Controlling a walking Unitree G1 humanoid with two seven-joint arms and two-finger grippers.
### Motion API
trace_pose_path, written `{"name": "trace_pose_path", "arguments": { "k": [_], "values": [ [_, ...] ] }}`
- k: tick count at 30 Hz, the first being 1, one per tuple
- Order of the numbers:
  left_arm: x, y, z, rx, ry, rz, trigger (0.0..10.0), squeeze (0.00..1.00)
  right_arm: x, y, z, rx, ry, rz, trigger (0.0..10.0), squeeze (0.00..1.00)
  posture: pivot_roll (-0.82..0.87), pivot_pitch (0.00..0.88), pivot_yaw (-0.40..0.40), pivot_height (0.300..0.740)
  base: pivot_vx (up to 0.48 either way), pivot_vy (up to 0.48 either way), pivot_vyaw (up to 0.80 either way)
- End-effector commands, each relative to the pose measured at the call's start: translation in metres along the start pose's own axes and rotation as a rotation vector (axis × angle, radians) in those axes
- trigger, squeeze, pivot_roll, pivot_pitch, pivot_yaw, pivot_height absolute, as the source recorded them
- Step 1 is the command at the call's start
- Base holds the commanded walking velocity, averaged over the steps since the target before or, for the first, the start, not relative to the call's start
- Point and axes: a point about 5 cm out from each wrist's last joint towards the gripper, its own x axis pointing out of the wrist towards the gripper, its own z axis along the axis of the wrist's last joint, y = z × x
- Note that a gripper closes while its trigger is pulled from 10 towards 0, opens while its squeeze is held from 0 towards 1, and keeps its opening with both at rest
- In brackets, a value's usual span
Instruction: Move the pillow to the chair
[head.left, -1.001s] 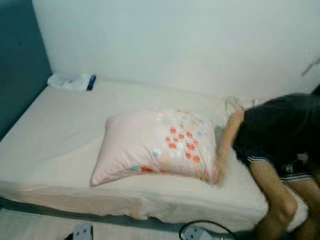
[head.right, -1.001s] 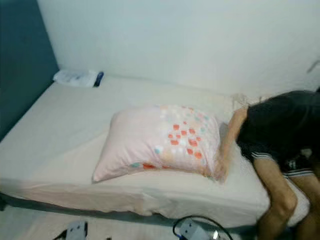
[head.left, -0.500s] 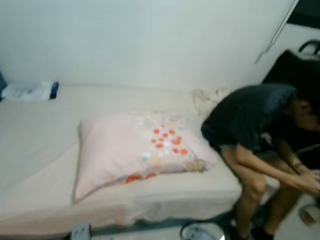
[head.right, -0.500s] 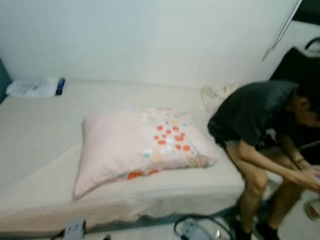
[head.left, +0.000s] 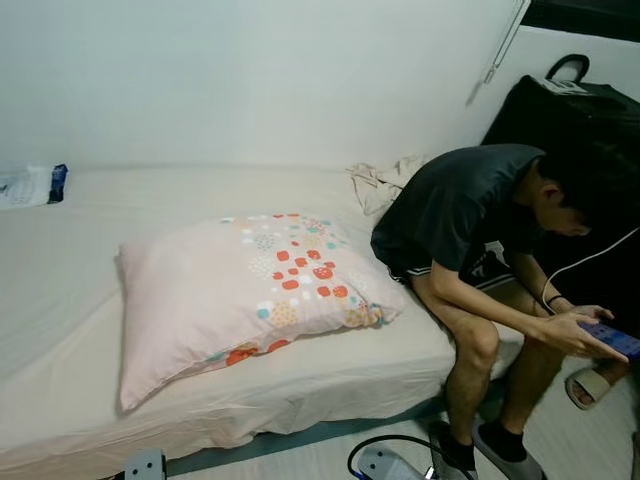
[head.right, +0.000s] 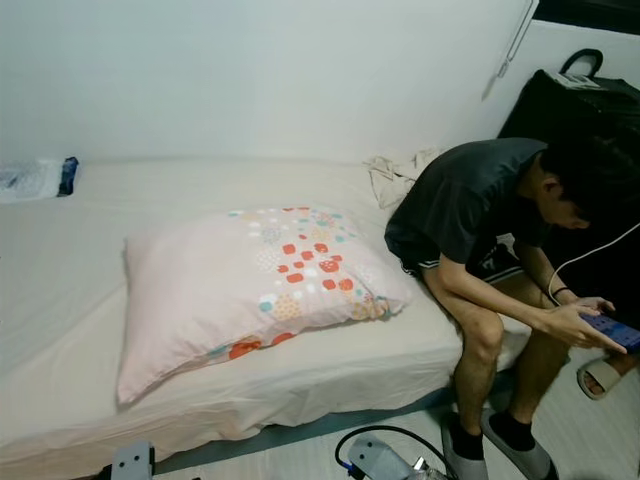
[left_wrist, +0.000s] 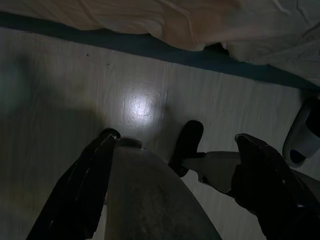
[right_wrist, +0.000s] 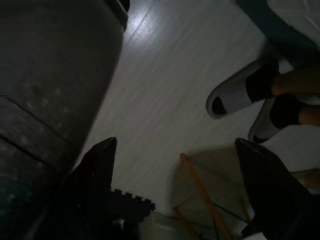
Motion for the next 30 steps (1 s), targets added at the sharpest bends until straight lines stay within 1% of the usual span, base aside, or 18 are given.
{"name": "trace_pose_path", "arguments": {
  "k": [1,7,15,21,23,24,25,26,28,30],
  "values": [
    [-0.0009,-0.0027,-0.0068,-0.008,0.028,0.005,10.0,0.0,0.0,-0.0005,-0.0048,-0.006,0.011,0.002,10.0,0.0,0.17,0.046,-0.148,0.73,0.0,0.0,0.0],
    [-0.0012,0.0002,-0.008,-0.017,0.037,0.039,10.0,0.0,0.0001,0.0,-0.0052,-0.018,0.012,0.004,10.0,0.0,0.17,0.041,-0.144,0.73,0.0,0.0,0.0],
    [-0.0023,0.003,-0.0101,-0.013,0.047,0.042,10.0,0.0,0.0002,0.0006,-0.006,-0.03,0.015,0.009,10.0,0.0,0.17,0.035,-0.14,0.73,0.0,0.0,0.0],
    [-0.0021,0.0015,-0.01,0.005,0.05,0.022,10.0,0.0,0.0,-0.0001,-0.0064,-0.041,0.016,0.01,10.0,0.0,0.17,0.035,-0.147,0.73,0.0,-0.431,0.0],
    [-0.0021,0.0018,-0.0096,-0.019,0.04,0.043,10.0,0.0,-0.0001,-0.0004,-0.0065,-0.046,0.016,0.01,10.0,0.0,0.16,0.034,-0.149,0.73,0.0,-0.48,0.0],
    [-0.0021,0.0015,-0.0096,-0.049,0.034,0.048,10.0,0.0,-0.0001,-0.0005,-0.0065,-0.047,0.016,0.01,10.0,0.0,0.16,0.035,-0.149,0.73,0.0,0.0,0.0],
    [-0.0021,0.0015,-0.0096,-0.049,0.034,0.048,10.0,0.0,-0.0001,-0.0005,-0.0065,-0.047,0.016,0.01,10.0,0.0,0.16,0.035,-0.149,0.73,0.0,0.0,0.0],
    [-0.002,0.0012,-0.0096,-0.067,0.031,0.05,10.0,0.0,-0.0001,-0.0006,-0.0066,-0.048,0.016,0.01,10.0,0.0,0.16,0.033,-0.151,0.73,0.0,0.0,0.0],
    [-0.0019,0.0013,-0.0094,-0.062,0.031,0.055,10.0,0.0,-0.0001,-0.0007,-0.0066,-0.049,0.016,0.01,10.0,0.0,0.17,0.033,-0.152,0.73,0.0,0.0,0.0],
    [-0.0014,0.0049,-0.0051,-0.049,0.013,0.089,10.0,0.0,-0.0002,-0.0008,-0.0067,-0.053,0.016,0.012,10.0,0.0,0.17,0.034,-0.154,0.73,0.0,0.0,0.0]
  ]
}}
